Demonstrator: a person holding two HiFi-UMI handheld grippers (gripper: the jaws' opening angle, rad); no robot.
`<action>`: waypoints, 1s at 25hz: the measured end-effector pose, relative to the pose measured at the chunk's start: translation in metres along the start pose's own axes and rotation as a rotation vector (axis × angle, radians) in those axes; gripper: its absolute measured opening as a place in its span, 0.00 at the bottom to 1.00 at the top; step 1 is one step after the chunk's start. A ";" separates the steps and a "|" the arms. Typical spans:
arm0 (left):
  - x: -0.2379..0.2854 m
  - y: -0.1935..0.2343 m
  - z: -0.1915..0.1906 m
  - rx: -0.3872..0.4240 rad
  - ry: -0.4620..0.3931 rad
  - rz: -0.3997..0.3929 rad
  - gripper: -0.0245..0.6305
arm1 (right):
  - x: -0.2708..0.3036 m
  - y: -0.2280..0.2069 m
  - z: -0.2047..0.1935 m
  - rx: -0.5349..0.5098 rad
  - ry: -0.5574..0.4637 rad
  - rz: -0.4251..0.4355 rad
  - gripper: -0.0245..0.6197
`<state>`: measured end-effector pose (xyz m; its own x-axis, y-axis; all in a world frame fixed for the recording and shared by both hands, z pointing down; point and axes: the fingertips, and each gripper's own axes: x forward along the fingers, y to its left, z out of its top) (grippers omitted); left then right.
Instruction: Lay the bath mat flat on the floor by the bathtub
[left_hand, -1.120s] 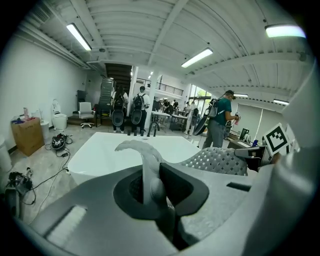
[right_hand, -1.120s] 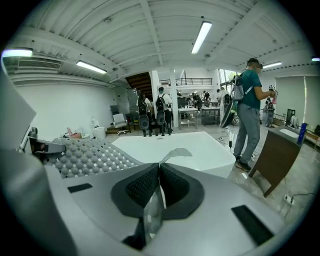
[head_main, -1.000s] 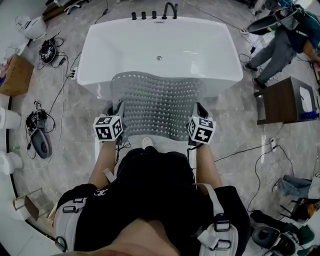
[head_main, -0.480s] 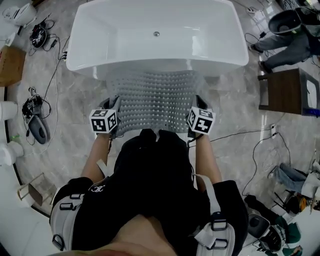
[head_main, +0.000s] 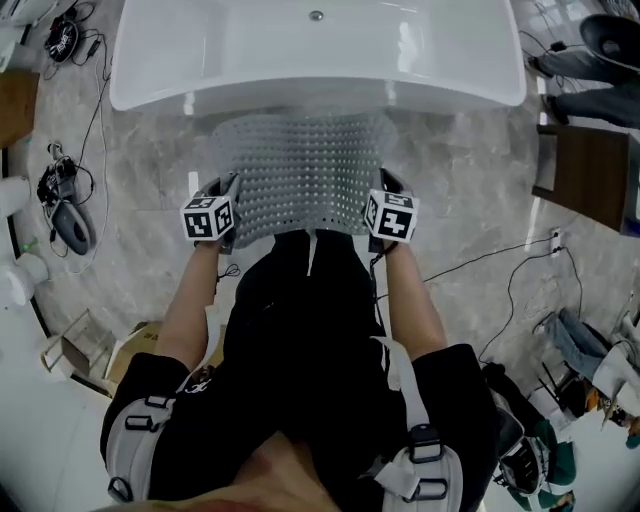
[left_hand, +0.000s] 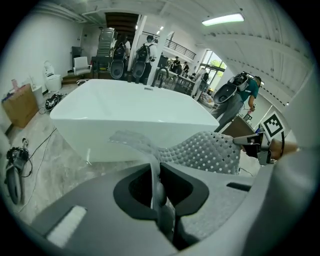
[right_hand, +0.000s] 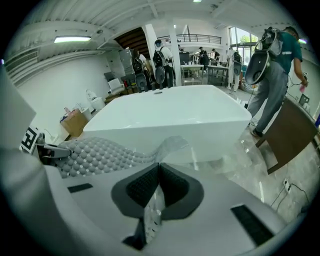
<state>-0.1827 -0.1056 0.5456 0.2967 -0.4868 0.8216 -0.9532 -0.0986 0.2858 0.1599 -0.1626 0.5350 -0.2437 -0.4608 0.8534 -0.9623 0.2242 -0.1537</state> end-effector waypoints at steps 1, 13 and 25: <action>0.010 0.004 -0.005 0.003 0.014 0.004 0.07 | 0.012 0.000 -0.007 0.005 0.015 0.005 0.06; 0.169 0.053 -0.075 -0.012 0.121 0.003 0.07 | 0.168 -0.056 -0.103 0.152 0.156 0.034 0.05; 0.332 0.066 -0.149 0.077 0.205 -0.018 0.07 | 0.303 -0.117 -0.167 0.149 0.170 0.021 0.05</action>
<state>-0.1385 -0.1446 0.9102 0.3116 -0.2988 0.9020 -0.9471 -0.1751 0.2691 0.2183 -0.1854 0.8949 -0.2519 -0.3030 0.9191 -0.9676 0.0968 -0.2333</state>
